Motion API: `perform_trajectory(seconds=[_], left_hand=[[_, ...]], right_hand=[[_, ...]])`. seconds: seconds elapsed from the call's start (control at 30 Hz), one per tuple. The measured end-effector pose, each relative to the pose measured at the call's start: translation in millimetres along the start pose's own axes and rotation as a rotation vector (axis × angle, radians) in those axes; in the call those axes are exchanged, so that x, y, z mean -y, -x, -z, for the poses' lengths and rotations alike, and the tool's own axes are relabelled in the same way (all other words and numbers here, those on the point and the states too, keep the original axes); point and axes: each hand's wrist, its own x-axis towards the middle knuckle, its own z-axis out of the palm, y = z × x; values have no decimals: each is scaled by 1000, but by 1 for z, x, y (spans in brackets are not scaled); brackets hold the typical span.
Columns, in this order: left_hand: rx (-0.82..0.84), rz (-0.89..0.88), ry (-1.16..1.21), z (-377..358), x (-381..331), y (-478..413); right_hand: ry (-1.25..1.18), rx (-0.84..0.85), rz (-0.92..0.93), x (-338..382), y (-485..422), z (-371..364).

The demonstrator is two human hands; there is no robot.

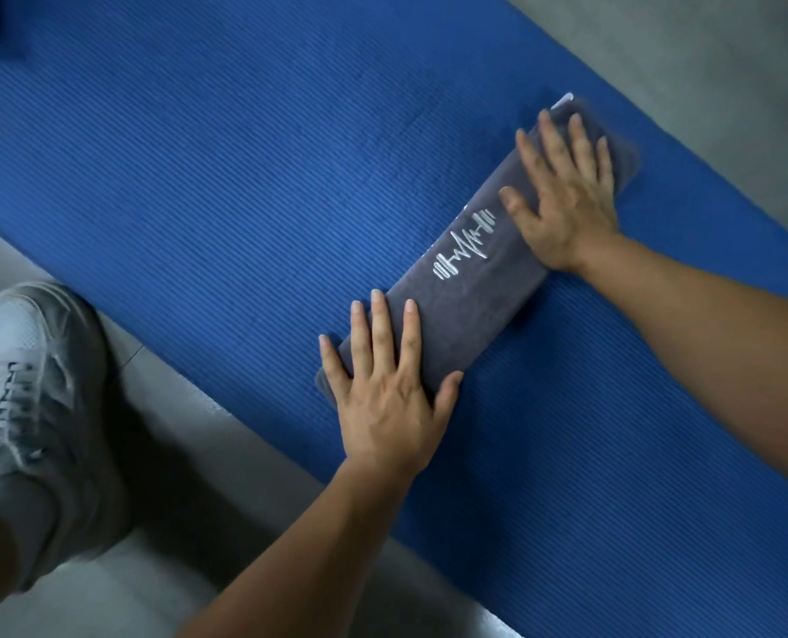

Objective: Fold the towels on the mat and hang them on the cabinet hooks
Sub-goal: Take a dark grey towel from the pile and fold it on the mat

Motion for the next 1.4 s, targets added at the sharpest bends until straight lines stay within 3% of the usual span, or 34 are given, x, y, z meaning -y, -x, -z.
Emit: perform_trajectory(seconds=[0.17,0.27,0.43,0.53,0.63,0.7,0.83,0.97,1.1,1.2,1.3,1.4], left_hand=[[-32,19,2,-6,6,7],[-28,16,-19,-10,16,19],[7,32,3,-2,16,21],[-49,8,158,22,14,5],[-141,-35,410,47,16,-42],[-61,23,569,62,9,-83],[244,33,587,82,-13,-138],[581,137,779,101,-25,-159],[799,190,1033,120,-35,-157],[930,138,1232,156,-44,-141],[977,18,1316,220,-55,-118],[1042,-93,1343,298,-62,-93]], right_hand=[[-180,-62,-98,-8,0,-2],[-108,-48,-159,-4,0,-2],[-28,54,-162,-5,-5,6],[-97,129,-171,-6,-3,22],[-89,-146,-140,5,33,38],[-131,-217,-61,18,66,34],[-419,-3,-172,32,99,13],[-617,36,-167,24,108,4],[-890,82,-408,24,117,16],[-1403,86,-687,39,137,56],[-1948,88,-693,61,159,129],[-2041,-5,-648,84,183,221]])
